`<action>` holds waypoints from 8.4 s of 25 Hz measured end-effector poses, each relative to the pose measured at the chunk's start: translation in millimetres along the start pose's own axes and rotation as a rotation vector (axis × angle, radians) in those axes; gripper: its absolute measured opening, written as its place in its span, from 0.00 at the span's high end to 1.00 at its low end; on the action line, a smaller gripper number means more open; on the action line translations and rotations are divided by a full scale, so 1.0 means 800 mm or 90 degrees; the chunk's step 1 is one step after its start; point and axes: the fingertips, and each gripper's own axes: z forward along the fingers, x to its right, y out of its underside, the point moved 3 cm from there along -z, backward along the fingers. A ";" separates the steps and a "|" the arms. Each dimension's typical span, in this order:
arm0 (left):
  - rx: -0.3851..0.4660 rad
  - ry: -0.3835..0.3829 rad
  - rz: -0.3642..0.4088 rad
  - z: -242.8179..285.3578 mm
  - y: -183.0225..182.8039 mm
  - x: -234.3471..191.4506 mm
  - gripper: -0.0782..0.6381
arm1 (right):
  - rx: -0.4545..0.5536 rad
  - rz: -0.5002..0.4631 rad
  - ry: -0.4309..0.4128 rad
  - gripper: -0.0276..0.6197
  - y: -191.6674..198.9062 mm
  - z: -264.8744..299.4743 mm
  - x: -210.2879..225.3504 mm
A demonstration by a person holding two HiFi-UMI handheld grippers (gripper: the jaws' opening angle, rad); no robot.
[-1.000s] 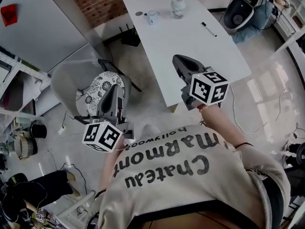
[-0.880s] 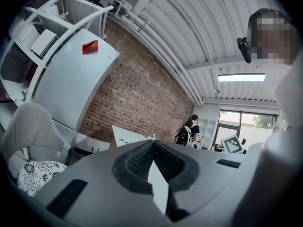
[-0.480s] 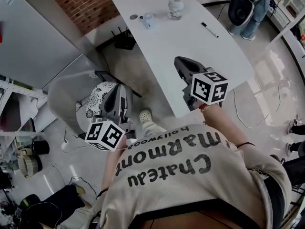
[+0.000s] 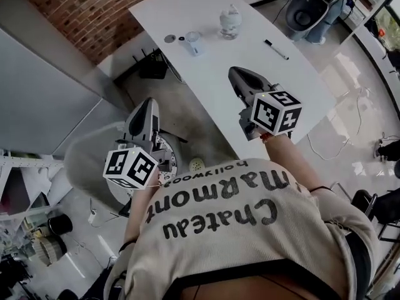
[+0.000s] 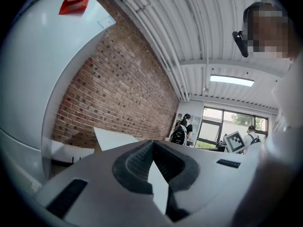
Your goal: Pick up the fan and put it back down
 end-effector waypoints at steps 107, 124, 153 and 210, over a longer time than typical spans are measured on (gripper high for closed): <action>-0.075 -0.102 -0.097 0.065 0.002 -0.238 0.89 | -0.265 -0.011 0.216 0.62 0.135 0.258 0.129; -0.070 -0.018 -0.080 0.055 0.006 -0.164 0.89 | -0.141 -0.015 0.181 0.62 0.053 0.147 0.062; -0.190 0.180 -0.074 0.215 0.147 0.096 0.89 | -0.098 0.062 0.192 0.62 0.047 -0.052 0.189; -0.151 0.051 -0.071 0.202 0.241 0.304 0.89 | -0.230 0.091 0.299 0.62 0.128 -0.301 0.475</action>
